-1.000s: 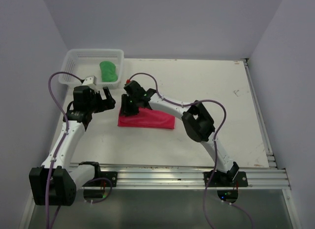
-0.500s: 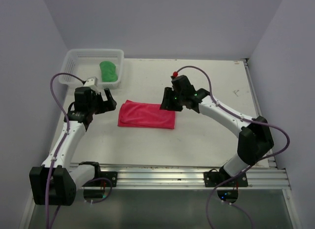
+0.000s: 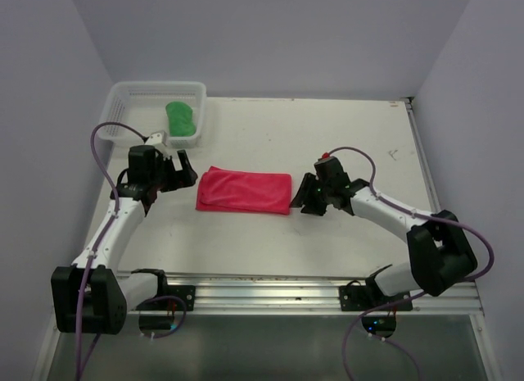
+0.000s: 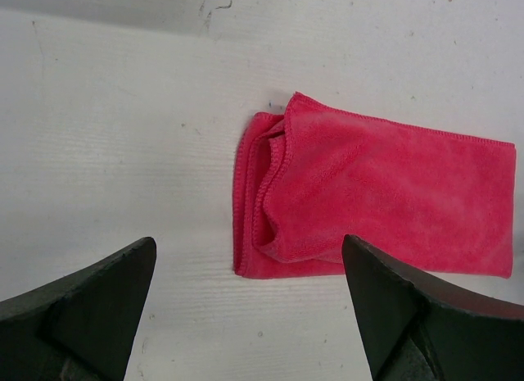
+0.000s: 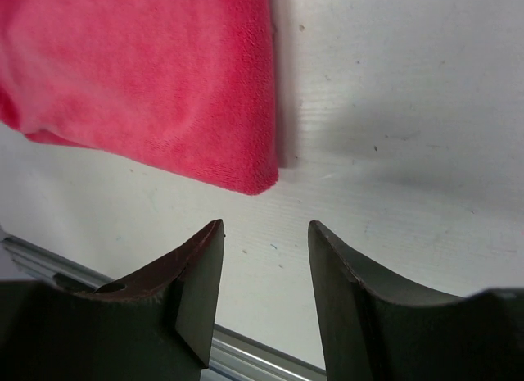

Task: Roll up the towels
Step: Fold the towel, then roll the towel

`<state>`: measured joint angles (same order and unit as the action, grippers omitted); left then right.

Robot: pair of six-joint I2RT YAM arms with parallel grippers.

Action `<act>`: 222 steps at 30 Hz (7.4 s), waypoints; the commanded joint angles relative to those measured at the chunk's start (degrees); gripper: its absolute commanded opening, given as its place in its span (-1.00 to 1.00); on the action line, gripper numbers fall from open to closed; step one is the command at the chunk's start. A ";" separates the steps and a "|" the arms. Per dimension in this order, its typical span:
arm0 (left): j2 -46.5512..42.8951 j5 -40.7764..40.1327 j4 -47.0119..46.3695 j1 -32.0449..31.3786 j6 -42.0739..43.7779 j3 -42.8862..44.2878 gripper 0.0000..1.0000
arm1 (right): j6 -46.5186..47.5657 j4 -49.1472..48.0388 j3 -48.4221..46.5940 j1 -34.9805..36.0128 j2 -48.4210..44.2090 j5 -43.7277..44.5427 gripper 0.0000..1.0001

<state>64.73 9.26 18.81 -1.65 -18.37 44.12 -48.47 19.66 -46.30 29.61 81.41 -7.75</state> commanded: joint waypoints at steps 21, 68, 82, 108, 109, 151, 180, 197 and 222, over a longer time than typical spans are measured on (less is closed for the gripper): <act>0.75 -0.56 -2.37 -0.37 1.41 -0.09 0.99 | -6.82 -19.31 5.96 -1.13 11.58 -8.34 -0.42; 62.27 -2.31 3.78 -44.40 -21.80 60.64 0.23 | 1.09 -19.04 21.96 -1.22 -9.78 13.99 -1.00; 65.70 -6.27 6.15 -46.51 -22.24 62.22 0.08 | 0.48 -21.33 23.01 -1.22 -8.19 13.29 -1.00; 74.93 -18.66 20.04 -49.15 -19.25 72.16 -0.55 | 7.77 -16.85 18.62 -1.22 -8.37 15.22 -1.00; 74.67 -18.57 19.87 -48.89 -19.59 72.34 -0.55 | 8.12 -16.59 18.53 -1.22 -8.54 15.22 -1.00; 53.57 2.52 -22.94 -38.96 -27.77 40.00 -0.85 | 19.46 3.28 2.27 13.20 -3.54 32.28 -1.00; 51.64 5.33 -25.75 -35.00 -25.58 35.95 -0.85 | 24.47 5.65 -4.94 17.41 3.14 38.68 -1.00; 50.32 6.21 -27.51 -33.59 -23.11 31.12 -0.85 | 23.42 9.52 -12.23 22.78 12.02 43.78 -1.00; 51.64 7.36 -29.53 -31.66 -20.57 27.69 -0.85 | 19.82 2.75 -12.14 20.85 10.80 31.39 -0.60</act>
<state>117.51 16.95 -6.66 -34.48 -40.86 72.34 -26.57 22.33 -56.88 51.35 95.15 26.59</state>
